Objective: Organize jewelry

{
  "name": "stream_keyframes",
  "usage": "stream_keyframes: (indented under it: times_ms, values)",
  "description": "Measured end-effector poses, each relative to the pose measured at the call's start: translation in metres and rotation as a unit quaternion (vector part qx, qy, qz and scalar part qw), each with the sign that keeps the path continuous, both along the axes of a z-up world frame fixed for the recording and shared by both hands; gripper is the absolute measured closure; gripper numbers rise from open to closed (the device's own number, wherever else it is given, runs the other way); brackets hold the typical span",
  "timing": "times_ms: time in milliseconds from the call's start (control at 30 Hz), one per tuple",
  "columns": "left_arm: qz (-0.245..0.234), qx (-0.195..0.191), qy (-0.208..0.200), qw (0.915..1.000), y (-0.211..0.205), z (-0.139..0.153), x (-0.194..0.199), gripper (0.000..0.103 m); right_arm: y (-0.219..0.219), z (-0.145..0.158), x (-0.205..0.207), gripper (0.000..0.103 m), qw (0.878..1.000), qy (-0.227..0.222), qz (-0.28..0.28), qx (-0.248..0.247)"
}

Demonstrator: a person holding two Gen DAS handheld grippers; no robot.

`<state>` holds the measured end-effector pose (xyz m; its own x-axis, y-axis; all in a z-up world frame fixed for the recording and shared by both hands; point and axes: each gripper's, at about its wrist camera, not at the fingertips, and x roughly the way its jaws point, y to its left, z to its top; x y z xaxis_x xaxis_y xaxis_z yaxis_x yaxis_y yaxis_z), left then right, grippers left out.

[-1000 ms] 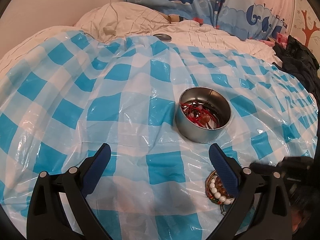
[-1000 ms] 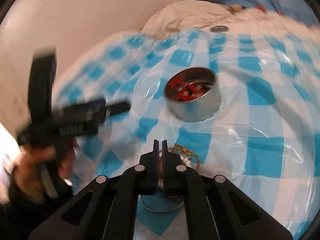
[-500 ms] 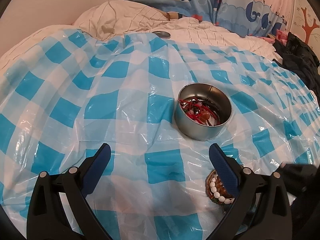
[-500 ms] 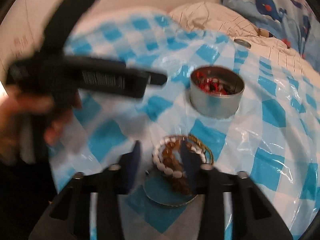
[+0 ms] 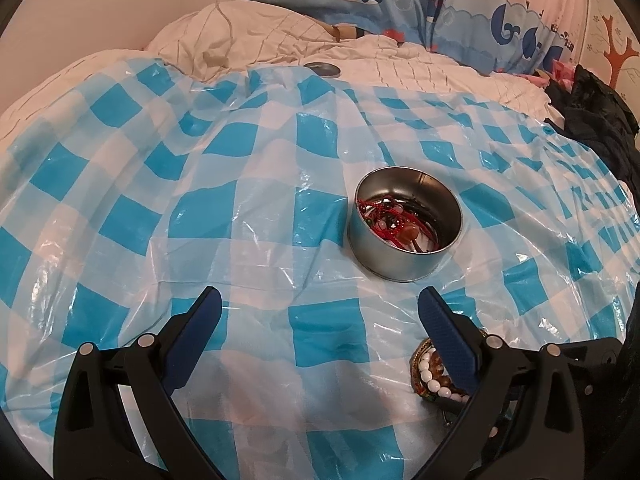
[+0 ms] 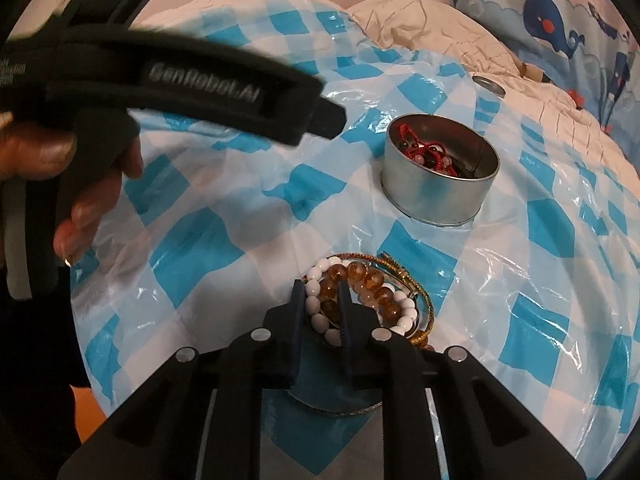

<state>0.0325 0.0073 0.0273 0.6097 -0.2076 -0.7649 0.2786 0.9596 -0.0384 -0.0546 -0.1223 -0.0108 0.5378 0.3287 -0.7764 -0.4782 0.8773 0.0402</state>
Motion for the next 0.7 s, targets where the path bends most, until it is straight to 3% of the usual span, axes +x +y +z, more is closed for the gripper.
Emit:
stream_keyframes:
  times_ms: [167,333,500,700]
  values:
    - [0.001,0.000,0.000,1.0000,0.000,0.000,0.000,0.009,-0.036,0.007,0.017,0.095,0.991,0.042,-0.050,0.116]
    - [0.001,0.000,0.000,1.0000,0.001,-0.001,0.000,0.009,-0.080,0.002,0.032,0.095,0.956,0.099,-0.099,0.258]
    - [-0.001,0.002,0.002,1.0000,-0.001,-0.002,0.001,0.009,-0.094,0.002,0.033,0.095,0.933,0.119,-0.112,0.321]
    - [-0.008,0.003,0.009,0.9999,-0.006,-0.005,0.002,0.009,-0.116,0.010,0.033,0.095,0.909,0.101,-0.131,0.382]
